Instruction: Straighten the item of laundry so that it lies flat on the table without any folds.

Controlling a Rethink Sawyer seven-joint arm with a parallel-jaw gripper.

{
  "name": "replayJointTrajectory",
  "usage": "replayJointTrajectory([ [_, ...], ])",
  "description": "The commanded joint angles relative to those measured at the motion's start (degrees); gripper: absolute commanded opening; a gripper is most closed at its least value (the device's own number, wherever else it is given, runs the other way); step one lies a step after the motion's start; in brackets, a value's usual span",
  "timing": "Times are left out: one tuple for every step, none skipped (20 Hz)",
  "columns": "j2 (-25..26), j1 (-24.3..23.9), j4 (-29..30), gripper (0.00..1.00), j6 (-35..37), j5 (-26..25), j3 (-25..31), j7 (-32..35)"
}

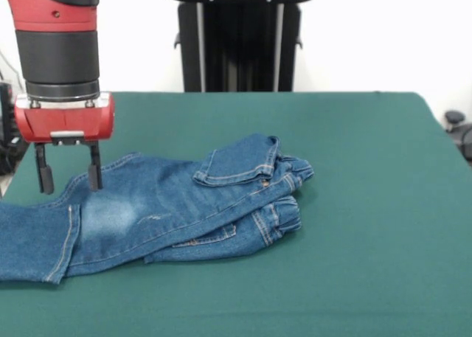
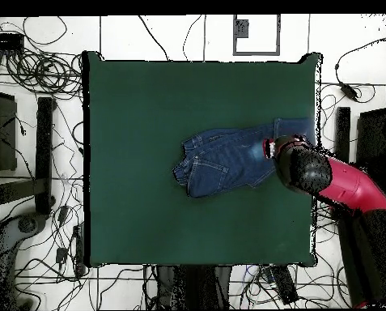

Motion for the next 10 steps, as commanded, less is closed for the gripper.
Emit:
replayJointTrajectory([
  [4.38,2.74,2.69,1.0,1.01,-0.52,0.42,7.34],
  [4.66,2.76,2.47,1.0,0.87,-0.6,0.42,7.29],
  [4.97,2.85,2.18,1.0,0.7,-0.69,0.4,7.25],
  [5.18,2.89,2.05,1.0,0.59,-0.71,0.37,7.29],
  [5.4,2.97,1.86,1.0,0.46,-0.69,0.36,7.36],
  [5.68,2.93,1.75,1.0,0.28,-0.7,0.41,7.37],
  [6.04,2.76,1.61,1.0,-0.03,-0.73,0.58,7.28],
  [6.19,2.65,1.57,1.0,-0.05,-0.72,0.69,7.19],
  [6.28,2.51,1.54,1.0,-0.06,-0.7,0.84,7.05],
  [6.33,2.4,1.51,1.0,-0.05,-0.72,0.93,6.93],
])
